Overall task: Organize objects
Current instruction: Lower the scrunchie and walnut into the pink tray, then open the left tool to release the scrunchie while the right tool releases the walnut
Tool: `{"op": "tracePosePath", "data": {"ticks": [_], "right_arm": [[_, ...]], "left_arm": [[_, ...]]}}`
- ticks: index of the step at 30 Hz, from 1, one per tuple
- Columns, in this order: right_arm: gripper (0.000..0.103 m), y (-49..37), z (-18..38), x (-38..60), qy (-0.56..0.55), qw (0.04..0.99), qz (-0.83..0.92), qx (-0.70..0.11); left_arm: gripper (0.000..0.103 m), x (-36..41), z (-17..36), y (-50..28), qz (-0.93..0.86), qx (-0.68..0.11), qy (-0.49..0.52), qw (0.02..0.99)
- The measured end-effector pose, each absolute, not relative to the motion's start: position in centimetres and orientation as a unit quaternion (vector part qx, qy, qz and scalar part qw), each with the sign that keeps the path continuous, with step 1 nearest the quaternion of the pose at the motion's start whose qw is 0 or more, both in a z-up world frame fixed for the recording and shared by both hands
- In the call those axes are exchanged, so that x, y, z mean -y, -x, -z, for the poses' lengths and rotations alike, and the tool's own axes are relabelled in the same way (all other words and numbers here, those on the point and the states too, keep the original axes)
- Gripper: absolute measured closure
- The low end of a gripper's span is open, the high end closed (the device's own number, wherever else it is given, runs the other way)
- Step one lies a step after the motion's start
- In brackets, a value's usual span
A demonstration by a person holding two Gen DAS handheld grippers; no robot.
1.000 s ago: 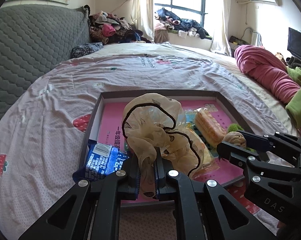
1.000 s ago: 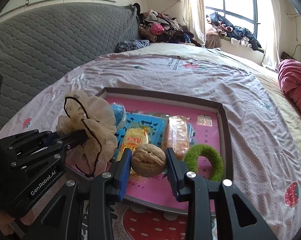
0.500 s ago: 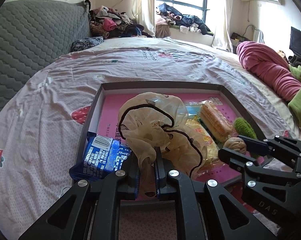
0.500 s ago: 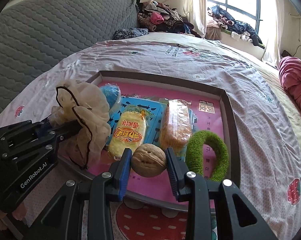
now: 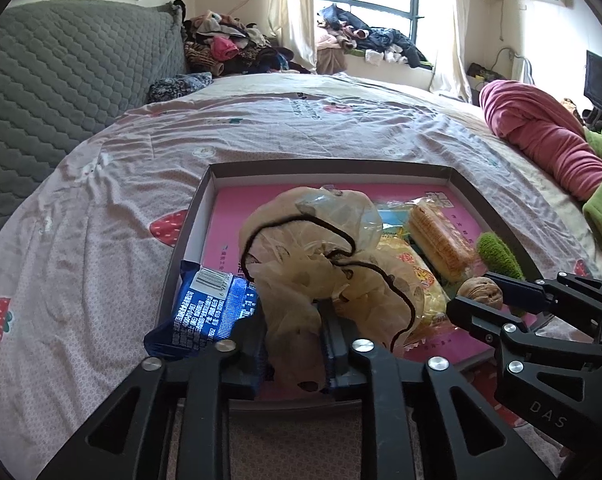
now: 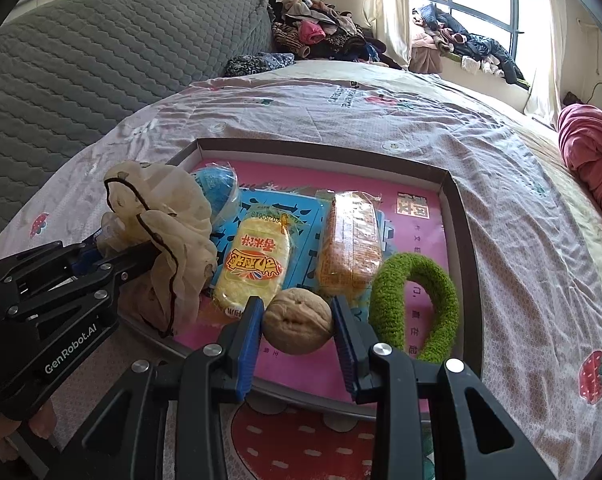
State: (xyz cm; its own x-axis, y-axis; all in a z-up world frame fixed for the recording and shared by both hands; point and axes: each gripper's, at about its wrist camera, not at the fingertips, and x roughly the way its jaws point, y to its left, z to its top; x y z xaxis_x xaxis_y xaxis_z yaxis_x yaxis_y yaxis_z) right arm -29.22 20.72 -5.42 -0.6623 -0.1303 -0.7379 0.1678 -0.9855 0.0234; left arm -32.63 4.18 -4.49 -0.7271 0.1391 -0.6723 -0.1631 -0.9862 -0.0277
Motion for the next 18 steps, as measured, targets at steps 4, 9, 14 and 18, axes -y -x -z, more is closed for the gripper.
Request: {"op": "tracePosePath", "data": {"ticks": [4,9,14,18], "right_arm": [[0.068,29.08,5.32,-20.73,-0.404,0.083,0.911,-0.023],[0.068,29.04,5.39,-20.75,-0.409,0.080,0.909,-0.022],[0.068,29.08,5.42,-20.64,-0.410,0.079,0.908,-0.024],[0.068,29.06,5.47,-20.60,-0.410,0.080,0.908,-0.024]], "left_arm": [[0.067,-4.18,4.55,32.71,-0.930,-0.019,0.358,0.080],[0.057,-4.11,4.50,32.72,-0.930,-0.021,0.359,0.078],[0.052,-4.06,4.43,32.58,-0.931,-0.022,0.357,0.076],[0.050,-3.89,4.50,32.71,-0.931,-0.023,0.358,0.075]]}}
